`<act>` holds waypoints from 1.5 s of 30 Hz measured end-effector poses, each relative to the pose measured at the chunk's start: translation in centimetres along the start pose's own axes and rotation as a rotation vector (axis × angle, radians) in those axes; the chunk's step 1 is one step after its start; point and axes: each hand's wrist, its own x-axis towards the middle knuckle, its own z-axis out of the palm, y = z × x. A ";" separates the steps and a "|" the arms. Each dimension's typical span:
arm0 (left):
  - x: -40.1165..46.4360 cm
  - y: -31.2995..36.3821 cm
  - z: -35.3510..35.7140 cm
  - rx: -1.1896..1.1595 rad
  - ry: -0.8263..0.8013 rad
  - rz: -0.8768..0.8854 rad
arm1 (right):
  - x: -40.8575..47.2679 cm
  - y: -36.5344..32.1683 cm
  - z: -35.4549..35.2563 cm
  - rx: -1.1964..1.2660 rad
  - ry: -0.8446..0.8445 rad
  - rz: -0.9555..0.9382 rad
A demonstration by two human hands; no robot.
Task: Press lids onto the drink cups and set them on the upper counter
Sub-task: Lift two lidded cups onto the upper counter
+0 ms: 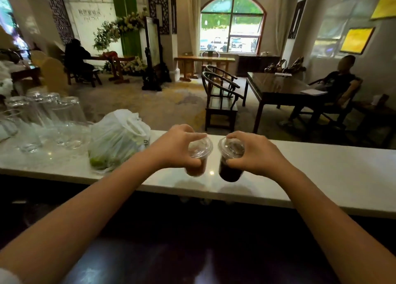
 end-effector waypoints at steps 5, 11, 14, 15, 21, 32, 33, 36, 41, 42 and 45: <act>6.3 -2.2 0.6 0.067 -0.028 -0.036 | 5.8 1.4 0.3 -0.132 0.014 0.034; 10.0 -4.2 3.1 0.035 -0.063 -0.078 | 9.5 4.7 2.7 -0.156 -0.042 0.091; 10.7 -4.7 3.9 0.028 -0.065 -0.090 | 10.2 5.8 3.5 -0.142 -0.067 0.101; 10.9 -4.8 4.2 0.026 -0.065 -0.091 | 10.4 6.1 3.7 -0.139 -0.067 0.105; 10.8 -5.7 6.1 0.014 -0.094 -0.110 | 10.6 7.0 5.1 -0.130 -0.066 0.107; 10.0 -5.7 6.8 -0.005 -0.083 -0.092 | 10.5 7.4 5.7 -0.152 -0.085 0.083; 9.9 -5.7 6.7 0.013 -0.109 -0.092 | 10.4 7.3 5.6 -0.149 -0.100 0.086; 9.3 -5.2 6.0 0.147 -0.172 -0.079 | 9.8 7.0 4.9 -0.185 -0.127 0.085; 5.8 -1.2 4.0 0.161 0.039 -0.045 | 5.7 4.5 3.2 -0.305 0.035 0.024; 4.5 -0.2 3.9 0.175 0.093 -0.033 | 4.5 3.9 3.1 -0.328 0.059 0.014; 0.3 2.3 4.8 0.219 0.177 -0.003 | 0.4 2.5 3.4 -0.387 0.073 0.022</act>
